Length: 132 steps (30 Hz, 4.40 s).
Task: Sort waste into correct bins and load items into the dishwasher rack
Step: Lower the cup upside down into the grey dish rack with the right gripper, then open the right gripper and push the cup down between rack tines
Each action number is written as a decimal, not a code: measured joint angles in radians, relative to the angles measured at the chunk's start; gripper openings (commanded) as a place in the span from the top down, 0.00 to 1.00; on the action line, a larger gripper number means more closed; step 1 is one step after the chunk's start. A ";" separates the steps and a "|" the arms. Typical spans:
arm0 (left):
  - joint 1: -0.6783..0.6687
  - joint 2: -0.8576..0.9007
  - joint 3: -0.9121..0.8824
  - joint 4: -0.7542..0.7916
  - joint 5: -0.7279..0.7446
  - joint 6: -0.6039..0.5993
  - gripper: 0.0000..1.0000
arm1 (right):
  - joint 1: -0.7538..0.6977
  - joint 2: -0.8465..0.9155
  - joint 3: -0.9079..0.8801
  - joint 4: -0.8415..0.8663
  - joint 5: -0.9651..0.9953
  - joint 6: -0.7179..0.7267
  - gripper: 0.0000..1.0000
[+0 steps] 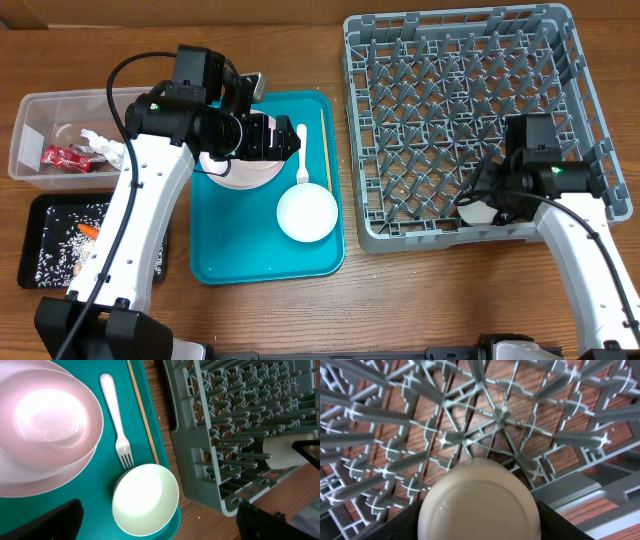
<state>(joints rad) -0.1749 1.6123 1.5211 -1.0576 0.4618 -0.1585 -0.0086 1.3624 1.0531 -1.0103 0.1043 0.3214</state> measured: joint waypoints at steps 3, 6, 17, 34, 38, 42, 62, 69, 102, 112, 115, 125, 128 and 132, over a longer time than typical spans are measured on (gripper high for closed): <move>0.000 0.000 0.000 0.000 0.000 0.000 0.00 | 0.000 0.000 -0.002 0.004 -0.002 0.004 0.11; 0.000 0.000 0.000 0.000 0.000 0.000 0.00 | 0.000 0.000 -0.002 0.004 -0.005 0.000 0.02; 0.000 0.000 0.000 0.000 0.000 0.000 0.00 | -0.002 0.000 0.003 -0.082 -0.019 0.011 0.13; 0.000 0.000 0.000 0.000 0.000 0.000 0.00 | -0.042 -0.057 0.008 -0.096 -0.060 0.001 0.42; 0.000 0.000 0.000 0.000 0.000 0.000 0.00 | -0.044 -0.057 0.008 -0.101 -0.019 0.027 0.81; 0.000 0.000 0.000 0.000 -0.001 0.000 0.00 | -0.044 -0.057 0.008 -0.102 -0.004 0.040 0.96; 0.000 0.000 0.000 0.000 -0.003 0.000 0.00 | -0.043 -0.057 -0.048 -0.108 -0.033 0.129 0.96; 0.000 0.000 0.000 0.000 -0.003 0.000 0.00 | -0.043 -0.058 -0.085 -0.123 -0.067 0.133 0.96; 0.000 0.000 0.000 0.000 -0.003 0.000 0.00 | -0.043 -0.073 -0.101 -0.143 -0.237 0.146 0.71; 0.000 0.000 0.000 0.000 -0.003 0.000 0.00 | -0.042 -0.077 -0.100 -0.143 -0.259 0.150 0.59; 0.000 0.000 0.000 0.000 -0.003 0.000 0.00 | -0.042 -0.076 -0.108 -0.165 -0.276 0.150 0.57; 0.000 0.000 0.000 0.000 -0.003 0.000 0.00 | -0.042 -0.074 -0.114 -0.167 -0.289 0.149 0.57; 0.000 0.000 0.000 0.000 -0.003 0.000 0.00 | -0.042 -0.074 -0.114 -0.150 -0.289 0.158 0.57; 0.000 0.000 0.000 0.000 -0.003 0.000 0.00 | -0.042 -0.074 -0.115 -0.134 -0.291 0.192 0.57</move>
<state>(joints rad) -0.1749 1.6123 1.5211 -1.0576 0.4587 -0.1585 -0.0509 1.2884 0.9382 -1.1442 -0.1871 0.5129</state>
